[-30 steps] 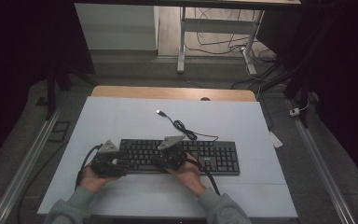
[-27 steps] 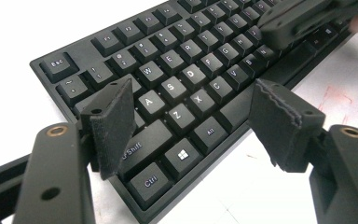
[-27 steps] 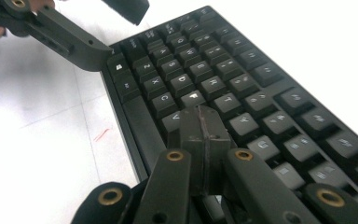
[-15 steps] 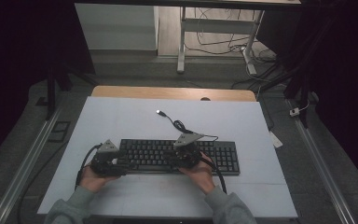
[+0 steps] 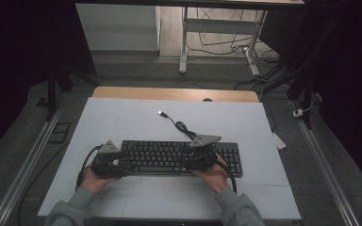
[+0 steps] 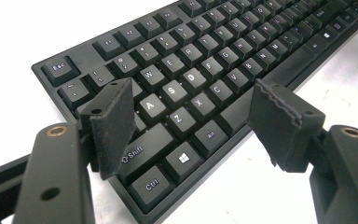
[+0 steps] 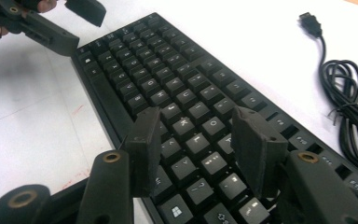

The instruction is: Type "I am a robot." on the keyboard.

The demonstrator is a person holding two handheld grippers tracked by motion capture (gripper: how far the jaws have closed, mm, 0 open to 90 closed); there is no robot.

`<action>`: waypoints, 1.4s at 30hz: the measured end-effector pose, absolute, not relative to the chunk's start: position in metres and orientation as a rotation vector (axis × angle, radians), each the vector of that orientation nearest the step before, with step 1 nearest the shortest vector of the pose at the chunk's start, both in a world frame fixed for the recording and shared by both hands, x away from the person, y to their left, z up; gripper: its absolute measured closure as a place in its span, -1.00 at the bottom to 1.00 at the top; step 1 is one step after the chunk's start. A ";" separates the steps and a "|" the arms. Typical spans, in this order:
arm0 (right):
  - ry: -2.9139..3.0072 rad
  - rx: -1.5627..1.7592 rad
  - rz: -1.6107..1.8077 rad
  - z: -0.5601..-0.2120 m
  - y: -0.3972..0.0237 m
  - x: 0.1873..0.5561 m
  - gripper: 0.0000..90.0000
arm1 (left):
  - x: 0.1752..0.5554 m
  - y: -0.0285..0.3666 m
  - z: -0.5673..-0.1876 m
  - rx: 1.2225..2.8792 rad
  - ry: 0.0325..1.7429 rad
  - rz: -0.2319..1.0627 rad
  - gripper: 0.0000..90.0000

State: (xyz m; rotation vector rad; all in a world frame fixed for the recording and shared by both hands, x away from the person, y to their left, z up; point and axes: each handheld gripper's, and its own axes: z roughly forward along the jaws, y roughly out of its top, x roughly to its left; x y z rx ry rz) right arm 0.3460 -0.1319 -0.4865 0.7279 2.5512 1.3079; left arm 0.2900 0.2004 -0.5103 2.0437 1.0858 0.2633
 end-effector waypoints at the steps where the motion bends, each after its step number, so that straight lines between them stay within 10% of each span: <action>1: 2.548 0.726 1.310 -0.486 -0.132 0.346 0.16 | 0.290 0.200 -0.510 2.043 1.086 0.264 -0.31; 9: 2.541 0.730 1.309 -0.486 -0.130 0.350 0.22 | 0.290 0.200 -0.510 2.045 1.086 0.264 -0.31; 20: 2.600 0.715 1.273 -0.494 -0.109 0.368 0.99 | 0.290 0.200 -0.511 2.048 1.087 0.266 -0.31; 42: 2.632 0.768 1.150 -0.516 -0.097 0.382 1.00 | 0.289 0.200 -0.511 2.056 1.088 0.270 -0.31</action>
